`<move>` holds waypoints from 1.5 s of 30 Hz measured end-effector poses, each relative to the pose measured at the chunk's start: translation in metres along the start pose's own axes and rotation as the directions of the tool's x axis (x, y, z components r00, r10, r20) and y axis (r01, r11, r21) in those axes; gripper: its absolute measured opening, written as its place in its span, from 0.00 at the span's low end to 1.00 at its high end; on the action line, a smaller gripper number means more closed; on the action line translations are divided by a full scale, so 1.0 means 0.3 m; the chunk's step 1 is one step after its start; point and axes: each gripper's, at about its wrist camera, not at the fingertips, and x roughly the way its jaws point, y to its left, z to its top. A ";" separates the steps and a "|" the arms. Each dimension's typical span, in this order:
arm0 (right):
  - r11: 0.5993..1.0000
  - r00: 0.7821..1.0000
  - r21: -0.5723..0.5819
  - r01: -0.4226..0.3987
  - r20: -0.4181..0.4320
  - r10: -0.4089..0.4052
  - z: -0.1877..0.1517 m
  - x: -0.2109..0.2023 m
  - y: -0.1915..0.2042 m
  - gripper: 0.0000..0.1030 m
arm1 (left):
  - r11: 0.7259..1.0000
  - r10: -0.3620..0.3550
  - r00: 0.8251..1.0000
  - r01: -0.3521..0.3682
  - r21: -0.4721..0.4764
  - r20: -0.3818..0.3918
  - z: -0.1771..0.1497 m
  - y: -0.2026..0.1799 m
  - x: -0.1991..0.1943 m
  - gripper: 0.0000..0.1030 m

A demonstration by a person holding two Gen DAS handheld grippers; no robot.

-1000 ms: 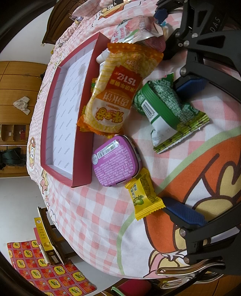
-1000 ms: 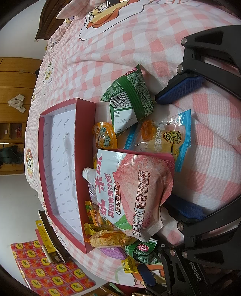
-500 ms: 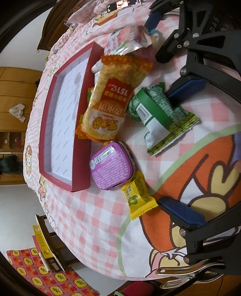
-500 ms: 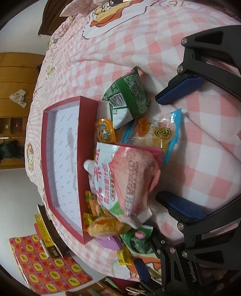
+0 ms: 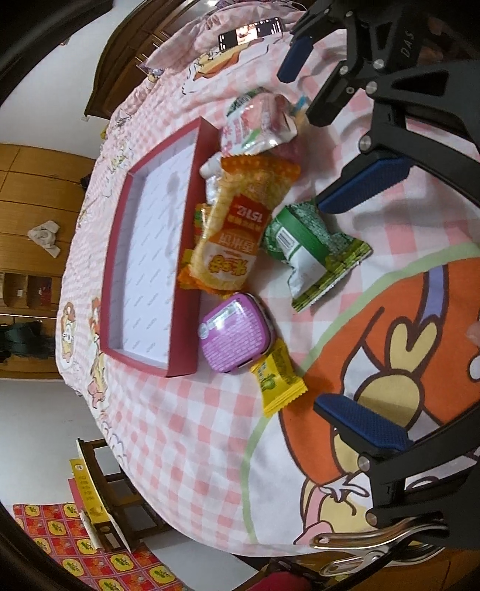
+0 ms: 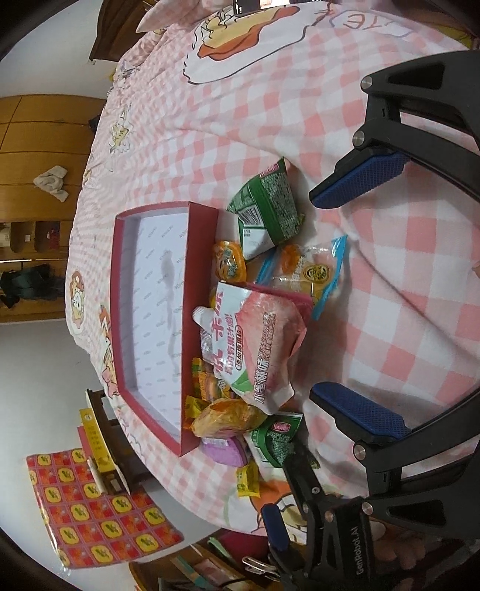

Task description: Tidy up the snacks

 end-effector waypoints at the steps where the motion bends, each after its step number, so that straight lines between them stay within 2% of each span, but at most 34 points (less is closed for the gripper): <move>1: 1.000 1.000 0.001 -0.003 0.000 0.003 -0.003 -0.002 -0.004 0.95 | 1.000 -0.003 1.000 0.003 -0.001 0.003 0.002 -0.002 -0.004 0.97; 7: 1.000 1.000 0.003 0.008 0.005 -0.008 0.002 -0.008 -0.034 0.95 | 0.999 -0.032 0.999 0.031 0.045 0.022 0.003 -0.048 -0.014 0.95; 12: 1.000 1.000 0.004 0.011 0.017 -0.011 0.001 -0.008 -0.060 0.94 | 0.996 -0.030 0.999 0.026 0.087 0.044 0.008 -0.083 -0.006 0.86; 21: 0.999 1.000 0.049 -0.022 0.015 0.022 -0.001 -0.004 -0.117 0.89 | 0.992 -0.040 0.999 0.037 0.124 0.021 0.011 -0.114 0.050 0.70; 25: 0.997 0.999 0.062 -0.039 0.010 0.038 0.003 -0.008 -0.124 0.86 | 0.990 -0.033 0.999 0.028 0.135 0.035 0.014 -0.122 0.063 0.70; 27: 0.997 0.999 0.059 -0.039 0.013 0.039 0.007 -0.012 -0.120 0.86 | 0.989 -0.026 0.999 0.019 0.145 0.046 0.015 -0.125 0.062 0.64; 33: 0.996 0.998 0.062 -0.058 0.017 0.057 0.020 -0.028 -0.103 0.86 | 0.990 -0.051 0.997 0.043 0.138 0.056 0.016 -0.109 0.042 0.52; 40: 0.996 0.997 0.045 -0.071 0.031 0.069 0.041 -0.049 -0.067 0.86 | 0.989 -0.080 0.995 0.073 0.126 0.055 0.011 -0.085 0.010 0.50; 41: 0.996 0.997 0.044 -0.074 0.031 0.072 0.045 -0.048 -0.061 0.86 | 0.989 -0.086 0.995 0.078 0.124 0.057 0.010 -0.081 0.003 0.48; 42: 0.996 0.997 0.045 -0.077 0.031 0.076 0.048 -0.048 -0.057 0.86 | 0.989 -0.087 0.994 0.080 0.121 0.058 0.010 -0.077 -0.002 0.42; 45: 0.994 0.995 0.053 -0.098 0.029 0.097 0.064 -0.042 -0.040 0.86 | 0.991 -0.094 0.994 0.087 0.105 0.060 0.012 -0.061 -0.014 0.42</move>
